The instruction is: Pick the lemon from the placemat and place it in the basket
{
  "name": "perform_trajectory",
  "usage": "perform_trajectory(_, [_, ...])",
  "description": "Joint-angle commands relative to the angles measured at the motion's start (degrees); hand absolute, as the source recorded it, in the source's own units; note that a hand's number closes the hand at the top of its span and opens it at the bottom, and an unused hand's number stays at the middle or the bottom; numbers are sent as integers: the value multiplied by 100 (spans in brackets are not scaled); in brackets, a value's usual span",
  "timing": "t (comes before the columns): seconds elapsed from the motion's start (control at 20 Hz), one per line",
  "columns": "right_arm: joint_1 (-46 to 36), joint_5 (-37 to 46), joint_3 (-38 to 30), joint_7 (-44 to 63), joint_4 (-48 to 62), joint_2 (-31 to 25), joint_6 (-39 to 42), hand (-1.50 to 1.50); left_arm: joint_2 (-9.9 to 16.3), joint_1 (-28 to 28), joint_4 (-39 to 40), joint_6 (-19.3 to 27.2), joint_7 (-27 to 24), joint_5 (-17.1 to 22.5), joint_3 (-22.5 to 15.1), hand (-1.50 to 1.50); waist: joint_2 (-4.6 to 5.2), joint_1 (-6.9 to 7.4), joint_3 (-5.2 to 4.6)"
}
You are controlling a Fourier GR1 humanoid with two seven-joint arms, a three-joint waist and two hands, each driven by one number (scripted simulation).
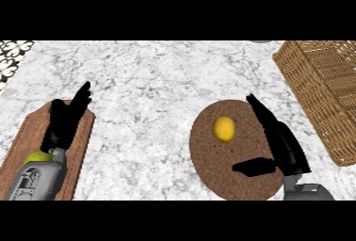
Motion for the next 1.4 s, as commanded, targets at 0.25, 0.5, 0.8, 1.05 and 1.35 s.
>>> perform_trajectory(0.25, [-645,296,-203,-400,1189,445,-253,-150,-459,-28,192,170,-221,-477,-67,0,4,-3,0])
perform_trajectory(0.5, [-408,263,-155,112,422,406,281,-150,-109,-370,464,-317,-98,-198,461,0,-1,-28,-1])
perform_trajectory(0.8, [-334,425,-76,-42,835,673,68,-150,-233,-261,-270,-325,537,-260,392,0,-4,-17,0])
perform_trajectory(1.05, [-661,694,3,17,1385,985,-144,-150,-205,109,23,-472,-160,-392,524,0,0,-5,-1])
perform_trajectory(1.35, [-1089,606,-341,-634,2467,982,-526,-150,-517,-34,-154,-259,155,-611,310,0,3,5,0])
